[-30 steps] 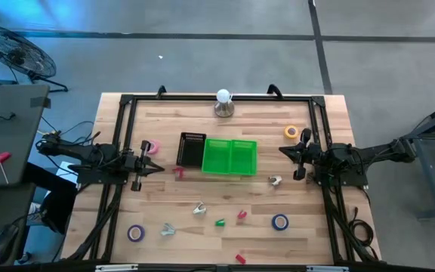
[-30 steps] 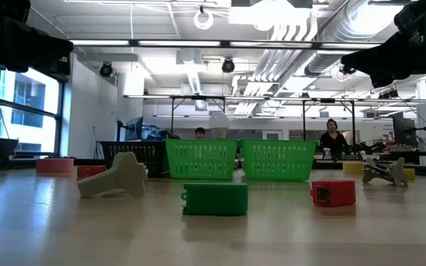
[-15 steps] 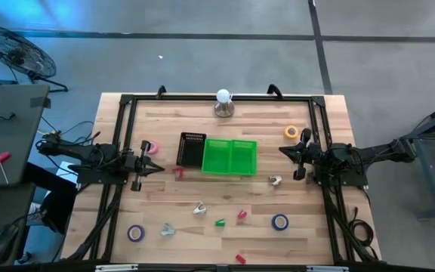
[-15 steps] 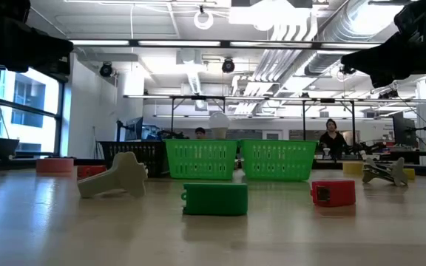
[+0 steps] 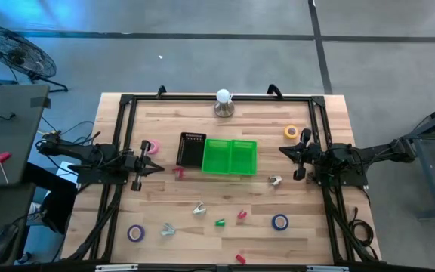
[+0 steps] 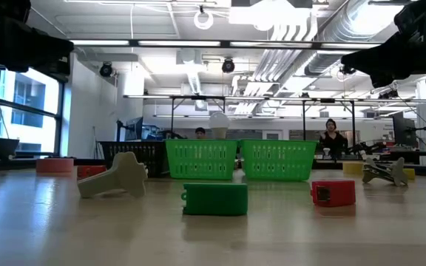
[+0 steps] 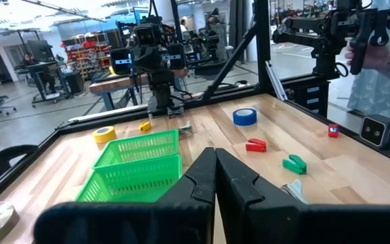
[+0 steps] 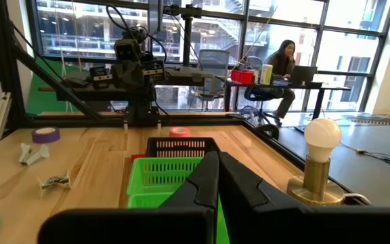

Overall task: Pick and place Stapler, Stapler remover, tape
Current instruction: Put the yellow tape into the black bin

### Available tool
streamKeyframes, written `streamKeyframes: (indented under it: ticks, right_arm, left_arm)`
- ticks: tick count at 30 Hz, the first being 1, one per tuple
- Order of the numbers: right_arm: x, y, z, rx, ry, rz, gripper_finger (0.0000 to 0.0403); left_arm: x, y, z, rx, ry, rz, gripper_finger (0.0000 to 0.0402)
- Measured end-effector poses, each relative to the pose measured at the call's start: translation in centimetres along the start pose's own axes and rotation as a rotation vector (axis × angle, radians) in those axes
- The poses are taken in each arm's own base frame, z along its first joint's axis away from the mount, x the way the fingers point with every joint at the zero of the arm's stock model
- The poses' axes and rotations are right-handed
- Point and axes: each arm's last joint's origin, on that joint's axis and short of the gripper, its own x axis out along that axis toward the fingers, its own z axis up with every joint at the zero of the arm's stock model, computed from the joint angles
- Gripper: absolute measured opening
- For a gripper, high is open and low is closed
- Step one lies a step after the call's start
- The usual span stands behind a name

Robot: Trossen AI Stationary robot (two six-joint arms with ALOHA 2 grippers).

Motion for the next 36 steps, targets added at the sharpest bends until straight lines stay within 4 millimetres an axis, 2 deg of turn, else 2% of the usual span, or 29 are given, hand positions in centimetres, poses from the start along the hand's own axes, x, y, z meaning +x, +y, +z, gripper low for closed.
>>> streamKeyframes:
  ticks: [7,12,16,19,28,32,36]
  right_arm:
    - [0.0,0.2,0.0,0.151,-0.001,0.059,0.0002]
    - [0.0,0.2,0.1,0.145,-0.004,0.057,0.0003]
    - [0.0,-0.1,0.1,0.100,-0.005,-0.018,0.0013]
    - [0.0,-0.1,0.2,0.043,-0.006,-0.042,0.0038]
    - [-0.1,-0.5,0.7,-0.070,-0.027,-0.168,0.0156]
    - [-0.1,-0.8,0.9,-0.106,-0.033,-0.241,0.0182]
    - [-0.2,-1.0,1.4,-0.131,-0.064,-0.313,0.0188]
  left_arm:
    - [0.0,0.0,0.0,-0.087,0.004,-0.012,0.0000]
    - [0.0,0.0,0.0,-0.093,0.006,-0.008,0.0000]
    - [0.0,0.0,0.0,-0.094,0.006,0.006,0.0000]
    - [0.0,0.0,0.0,-0.093,0.006,0.008,0.0000]
    - [0.0,0.1,0.0,-0.012,0.005,0.037,0.0000]
    - [0.0,0.3,0.0,-0.009,0.005,0.091,0.0000]
    - [0.0,0.3,0.1,-0.011,0.000,0.111,0.0000]
